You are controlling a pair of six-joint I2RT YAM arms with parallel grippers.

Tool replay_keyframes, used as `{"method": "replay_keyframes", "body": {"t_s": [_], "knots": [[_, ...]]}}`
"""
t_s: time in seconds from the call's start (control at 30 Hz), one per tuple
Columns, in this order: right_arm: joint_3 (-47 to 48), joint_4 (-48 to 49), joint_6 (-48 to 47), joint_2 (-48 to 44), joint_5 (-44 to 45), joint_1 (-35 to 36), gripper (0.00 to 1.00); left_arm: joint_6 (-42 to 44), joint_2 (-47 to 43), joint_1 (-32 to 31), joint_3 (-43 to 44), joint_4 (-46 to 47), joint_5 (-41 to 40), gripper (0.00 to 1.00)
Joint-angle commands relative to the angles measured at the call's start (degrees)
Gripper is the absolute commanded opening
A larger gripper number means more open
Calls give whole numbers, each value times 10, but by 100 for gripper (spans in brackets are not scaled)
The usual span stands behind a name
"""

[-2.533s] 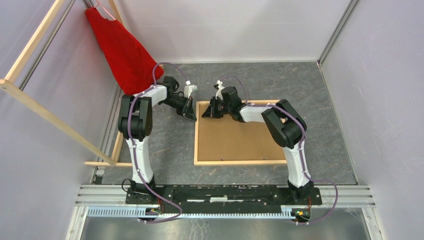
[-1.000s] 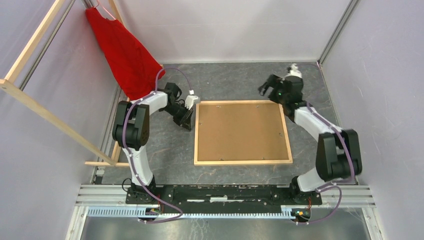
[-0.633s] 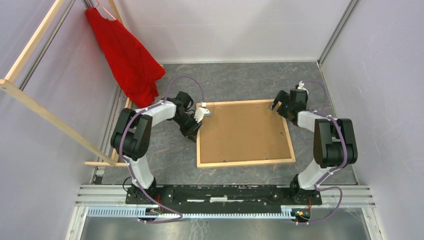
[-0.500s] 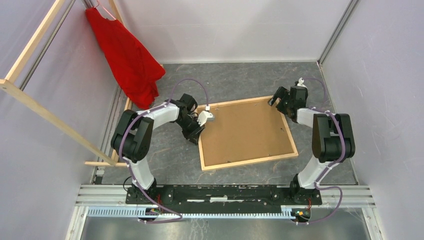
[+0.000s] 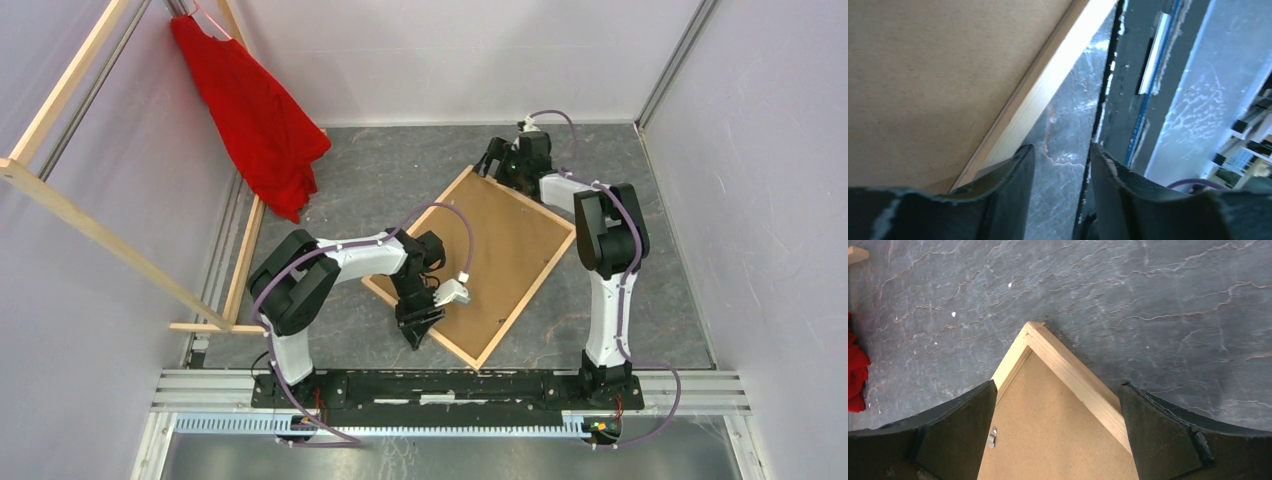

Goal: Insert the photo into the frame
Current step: Adjust the photo frame at the center of the board.

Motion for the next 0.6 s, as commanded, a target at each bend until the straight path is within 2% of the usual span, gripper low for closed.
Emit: {"method": "replay_keyframes", "body": {"t_s": [0.0,0.2,0.27,0.4,0.5,0.57], "knots": [[35,-77,-17,-19,-25,0,98,66,3,26,17,17,-26,58],[-19,-69,-39,-104,26,-22,98,196,-62,153,93,-152,-3,64],[-36,-77,-43,-129,46,-22,98,213,-63,210,138,-172,-10,63],[-136,-35,-10,-205,56,-16,98,149,-19,305,214,-92,-44,59],[-205,-9,13,-254,41,12,98,78,44,344,247,-26,-63,49],[-250,13,33,-281,24,42,95,57,88,360,260,-10,-52,44]]}}
